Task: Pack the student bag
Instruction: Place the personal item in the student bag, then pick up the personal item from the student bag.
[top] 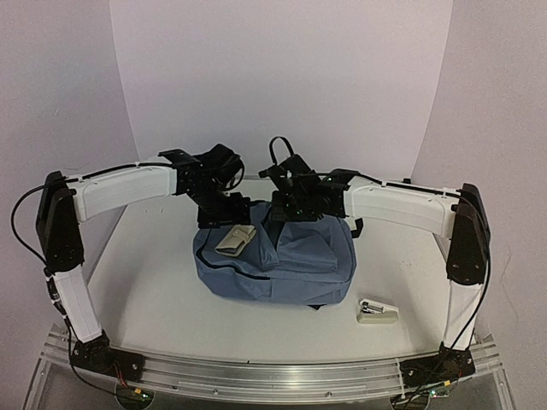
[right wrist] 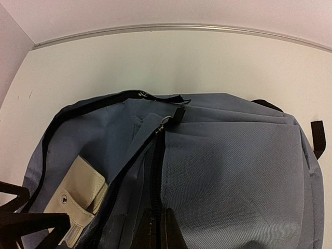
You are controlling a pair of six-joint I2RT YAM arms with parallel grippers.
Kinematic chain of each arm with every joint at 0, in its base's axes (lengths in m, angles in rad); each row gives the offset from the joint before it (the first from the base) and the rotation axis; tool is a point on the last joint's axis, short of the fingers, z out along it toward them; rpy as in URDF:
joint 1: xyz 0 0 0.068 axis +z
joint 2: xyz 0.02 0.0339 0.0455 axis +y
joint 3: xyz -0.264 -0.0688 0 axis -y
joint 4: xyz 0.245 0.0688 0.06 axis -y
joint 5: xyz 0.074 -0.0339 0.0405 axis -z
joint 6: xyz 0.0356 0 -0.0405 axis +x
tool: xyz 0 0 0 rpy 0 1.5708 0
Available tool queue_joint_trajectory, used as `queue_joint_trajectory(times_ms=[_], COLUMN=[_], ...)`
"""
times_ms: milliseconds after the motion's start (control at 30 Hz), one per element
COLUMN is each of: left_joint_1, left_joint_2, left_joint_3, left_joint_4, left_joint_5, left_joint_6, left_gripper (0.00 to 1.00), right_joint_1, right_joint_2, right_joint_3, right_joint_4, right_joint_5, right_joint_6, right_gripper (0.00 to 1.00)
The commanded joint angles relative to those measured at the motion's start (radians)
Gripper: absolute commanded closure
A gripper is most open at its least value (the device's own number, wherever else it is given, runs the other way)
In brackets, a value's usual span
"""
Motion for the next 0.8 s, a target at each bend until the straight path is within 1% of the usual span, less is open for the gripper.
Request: queue_joint_trajectory(times_ms=[0, 67, 167, 300, 367, 533, 667, 767], left_joint_1=[0.087, 0.152, 0.234, 0.317, 0.339, 0.341, 0.343, 0.342], left_joint_2=[-0.174, -0.201, -0.197, -0.171, -0.145, -0.041, 0.006, 0.031], left_joint_3=[-0.155, -0.244, -0.321, -0.363, -0.365, -0.346, -0.344, -0.34], left_joint_4=[0.163, 0.254, 0.37, 0.467, 0.488, 0.487, 0.466, 0.459], left_joint_5=[0.183, 0.323, 0.505, 0.633, 0.688, 0.774, 0.742, 0.746], left_joint_6=[0.0, -0.008, -0.022, -0.028, -0.025, 0.012, 0.045, 0.054], left_gripper=[0.17, 0.19, 0.25, 0.29, 0.3, 0.31, 0.31, 0.31], right_joint_1=[0.001, 0.001, 0.001, 0.002, 0.002, 0.001, 0.002, 0.001], right_joint_2=[-0.07, -0.074, -0.08, -0.085, -0.087, -0.083, -0.091, -0.095], right_joint_3=[0.0, -0.005, -0.017, -0.023, -0.022, -0.012, -0.011, -0.013], right_joint_4=[0.039, 0.039, 0.04, 0.041, 0.042, 0.043, 0.044, 0.046], right_joint_5=[0.015, 0.011, 0.007, -0.005, -0.006, -0.008, -0.011, -0.009], right_joint_6=[-0.003, -0.001, 0.004, 0.006, 0.006, 0.004, 0.003, 0.0], right_gripper=[1.0, 1.0, 1.0, 1.0, 1.0, 1.0, 1.0, 1.0])
